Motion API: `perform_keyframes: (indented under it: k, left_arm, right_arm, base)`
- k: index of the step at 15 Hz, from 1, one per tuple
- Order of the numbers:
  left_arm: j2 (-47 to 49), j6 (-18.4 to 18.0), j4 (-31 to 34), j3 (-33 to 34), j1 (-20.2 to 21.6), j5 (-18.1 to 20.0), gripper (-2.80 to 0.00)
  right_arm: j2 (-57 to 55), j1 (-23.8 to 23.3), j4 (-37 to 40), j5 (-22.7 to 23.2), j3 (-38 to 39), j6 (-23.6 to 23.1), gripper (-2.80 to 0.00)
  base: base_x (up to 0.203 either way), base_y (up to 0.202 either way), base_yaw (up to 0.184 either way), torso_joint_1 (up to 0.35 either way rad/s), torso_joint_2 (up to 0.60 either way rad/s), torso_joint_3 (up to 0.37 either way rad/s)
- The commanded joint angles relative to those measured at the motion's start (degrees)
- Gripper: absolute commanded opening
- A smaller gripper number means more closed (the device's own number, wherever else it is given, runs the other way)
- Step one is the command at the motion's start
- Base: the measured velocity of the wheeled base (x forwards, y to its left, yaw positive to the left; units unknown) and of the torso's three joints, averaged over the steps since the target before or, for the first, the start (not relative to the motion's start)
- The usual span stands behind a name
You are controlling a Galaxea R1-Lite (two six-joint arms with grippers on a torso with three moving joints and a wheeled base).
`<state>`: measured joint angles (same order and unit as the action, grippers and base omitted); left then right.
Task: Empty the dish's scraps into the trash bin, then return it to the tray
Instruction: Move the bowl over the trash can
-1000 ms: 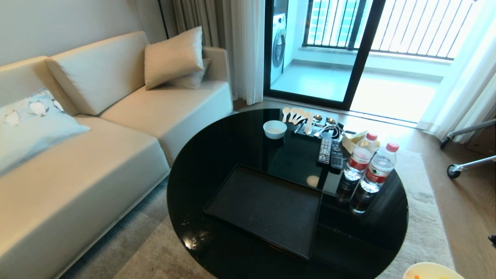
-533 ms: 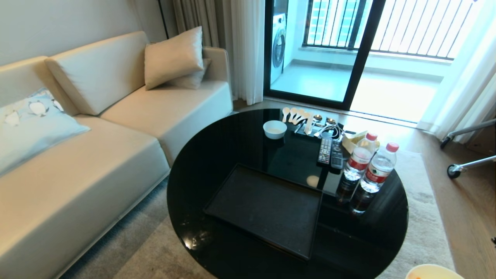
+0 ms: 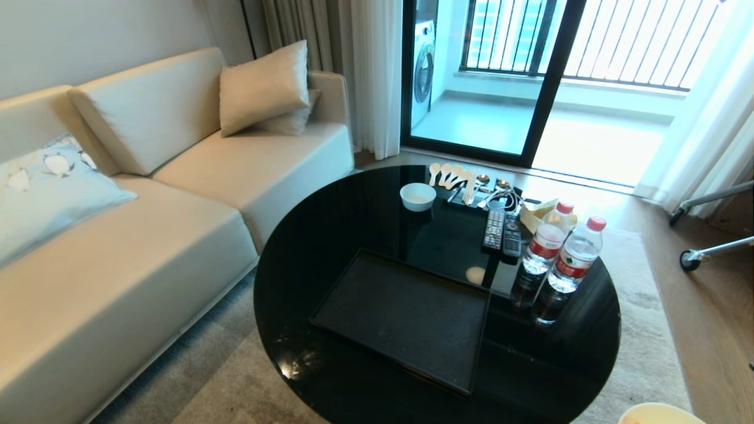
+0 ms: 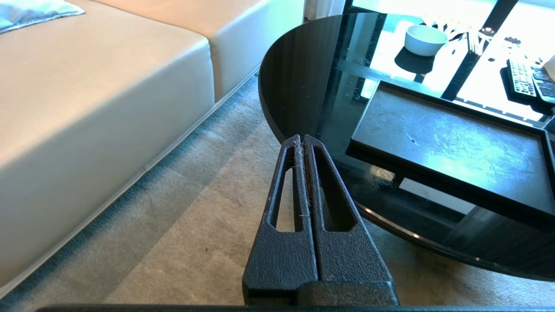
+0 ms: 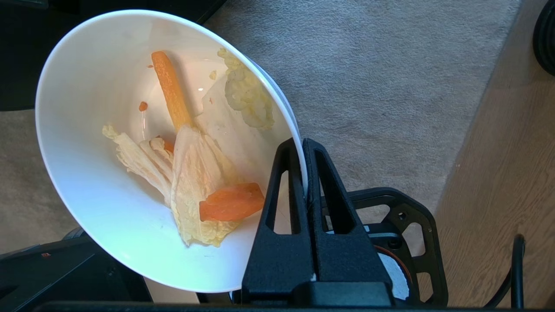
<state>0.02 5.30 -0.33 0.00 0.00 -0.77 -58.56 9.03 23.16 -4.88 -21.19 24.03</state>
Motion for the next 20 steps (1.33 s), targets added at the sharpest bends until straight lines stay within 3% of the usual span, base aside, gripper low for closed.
perform_keyframes:
  k: [1, 20]
  left_arm:
    - [0.0, 0.1, 0.0, 0.0, 0.0, 0.0, -2.80]
    - [0.0, 0.1, 0.0, 0.0, 0.0, 0.0, -2.80]
  right_arm:
    - [-0.1, 0.0, 0.2, 0.0, 0.1, 0.1, -2.80]
    - [-0.2, -0.1, 0.2, 0.1, 0.4, 0.2, -2.80]
  base:
    - [0.000, 0.000, 0.000, 0.000, 0.00, 0.000]
    - [0.000, 0.000, 0.000, 0.000, 0.00, 0.000]
